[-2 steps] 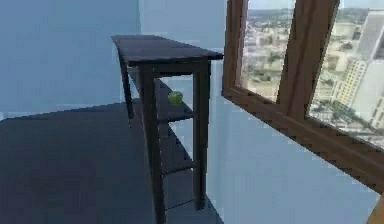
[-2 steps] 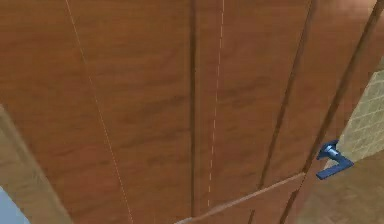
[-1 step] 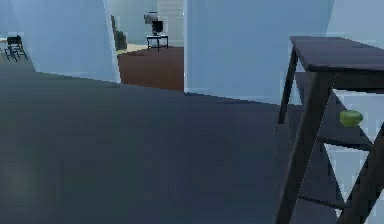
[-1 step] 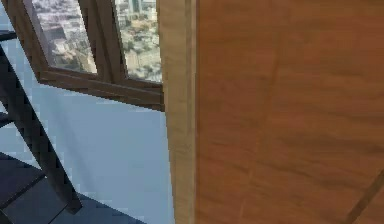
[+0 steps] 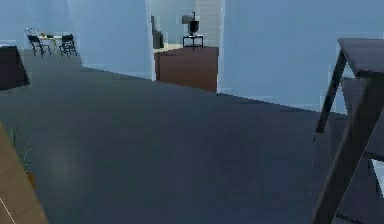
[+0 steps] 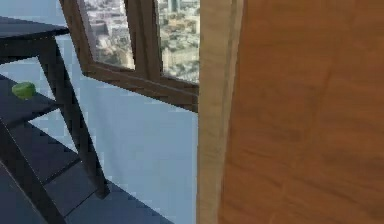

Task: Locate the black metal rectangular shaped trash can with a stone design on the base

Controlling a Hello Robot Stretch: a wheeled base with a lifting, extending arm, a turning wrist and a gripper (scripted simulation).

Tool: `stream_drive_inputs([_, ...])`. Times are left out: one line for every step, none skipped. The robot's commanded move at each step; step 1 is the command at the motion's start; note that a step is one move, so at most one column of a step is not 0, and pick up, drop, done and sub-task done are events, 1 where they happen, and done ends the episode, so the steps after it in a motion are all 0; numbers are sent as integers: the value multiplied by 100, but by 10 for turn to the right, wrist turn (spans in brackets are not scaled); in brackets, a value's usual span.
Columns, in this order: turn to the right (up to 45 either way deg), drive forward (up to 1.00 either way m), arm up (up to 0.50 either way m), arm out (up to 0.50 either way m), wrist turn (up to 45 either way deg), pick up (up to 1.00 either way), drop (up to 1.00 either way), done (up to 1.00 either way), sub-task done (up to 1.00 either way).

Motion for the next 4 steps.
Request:
stream_drive_inputs([0,55,0,0,0,0,0,0,0])
stream_drive_inputs([-60,0,0,0,0,0,0,0,0])
stream_drive_inputs([0,100,0,0,0,0,0,0,0])
stream_drive_inputs([0,100,0,0,0,0,0,0,0])
